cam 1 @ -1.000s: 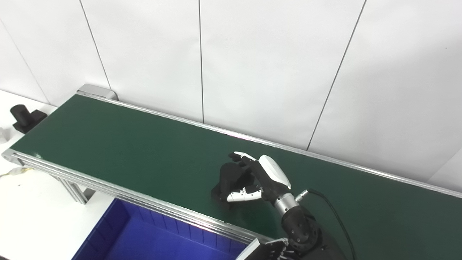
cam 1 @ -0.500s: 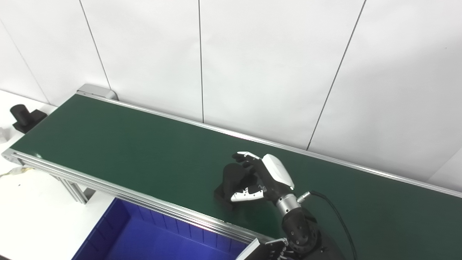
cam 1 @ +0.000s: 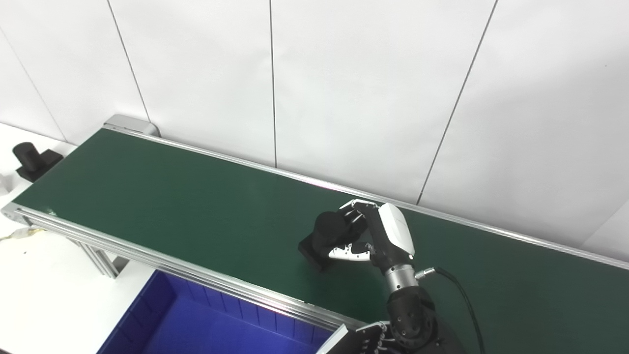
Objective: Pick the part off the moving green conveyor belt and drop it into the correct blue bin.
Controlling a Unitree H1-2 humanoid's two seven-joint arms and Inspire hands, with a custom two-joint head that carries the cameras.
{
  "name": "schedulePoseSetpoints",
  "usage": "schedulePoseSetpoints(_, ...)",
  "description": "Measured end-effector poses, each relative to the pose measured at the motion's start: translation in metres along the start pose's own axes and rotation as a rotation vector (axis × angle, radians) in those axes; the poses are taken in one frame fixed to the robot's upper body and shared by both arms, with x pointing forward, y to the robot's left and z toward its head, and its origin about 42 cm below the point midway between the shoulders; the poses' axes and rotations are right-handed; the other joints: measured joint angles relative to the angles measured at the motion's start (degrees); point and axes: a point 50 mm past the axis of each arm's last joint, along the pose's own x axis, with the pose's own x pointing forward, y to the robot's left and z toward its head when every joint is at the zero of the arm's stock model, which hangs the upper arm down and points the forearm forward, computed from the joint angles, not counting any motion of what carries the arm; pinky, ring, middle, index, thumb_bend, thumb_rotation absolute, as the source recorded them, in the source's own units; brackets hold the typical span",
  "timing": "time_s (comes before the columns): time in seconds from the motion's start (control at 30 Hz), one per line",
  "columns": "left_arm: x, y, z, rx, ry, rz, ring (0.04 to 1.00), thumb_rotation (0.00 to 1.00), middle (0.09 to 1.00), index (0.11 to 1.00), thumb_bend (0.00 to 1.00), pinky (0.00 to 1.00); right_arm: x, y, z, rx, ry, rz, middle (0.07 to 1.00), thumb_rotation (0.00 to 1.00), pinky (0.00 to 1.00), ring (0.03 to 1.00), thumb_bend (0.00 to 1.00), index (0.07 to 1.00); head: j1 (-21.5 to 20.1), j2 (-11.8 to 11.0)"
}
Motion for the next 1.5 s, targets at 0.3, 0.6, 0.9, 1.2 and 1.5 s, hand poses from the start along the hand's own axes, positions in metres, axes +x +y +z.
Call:
schedulePoseSetpoints(0.3, 0.0, 0.0, 0.0, -0.002, -0.001, -0.003, 0.776, 0.38, 0.814, 0.825, 1.0, 0.72, 0.0, -0.001, 0.0, 0.011, -0.012, -0.007, 0.477, 0.0, 0.43, 0.411, 0.52, 0.5, -0.09, 0.09)
schedulePoseSetpoints(0.6, 0.0, 0.001, 0.0, -0.011, -0.005, -0.005, 0.793, 0.33, 0.806, 0.806, 0.99, 0.74, -0.003, -0.011, 0.004, 0.053, -0.023, -0.06, 0.522, 0.0, 0.45, 0.433, 0.52, 0.474, -2.02, -0.18)
schedulePoseSetpoints(0.9, -0.006, 0.013, -0.001, -0.043, -0.024, -0.003, 0.825, 0.32, 0.835, 0.818, 1.0, 0.79, -0.017, -0.066, 0.023, 0.116, -0.073, -0.208, 0.502, 0.0, 0.46, 0.445, 0.52, 0.477, -6.68, -0.53)
schedulePoseSetpoints(1.2, -0.013, 0.026, -0.003, -0.063, -0.021, -0.012, 0.839, 0.33, 0.841, 0.823, 1.0, 0.81, -0.043, -0.11, 0.026, 0.143, -0.036, -0.286, 0.495, 0.0, 0.42, 0.438, 0.52, 0.493, -13.7, -0.53)
schedulePoseSetpoints(1.5, -0.024, 0.05, -0.005, -0.067, -0.016, -0.004, 0.837, 0.32, 0.842, 0.832, 0.99, 0.82, -0.072, -0.158, 0.042, 0.135, -0.04, -0.447, 0.495, 0.0, 0.33, 0.392, 0.52, 0.525, -20.64, 0.53)
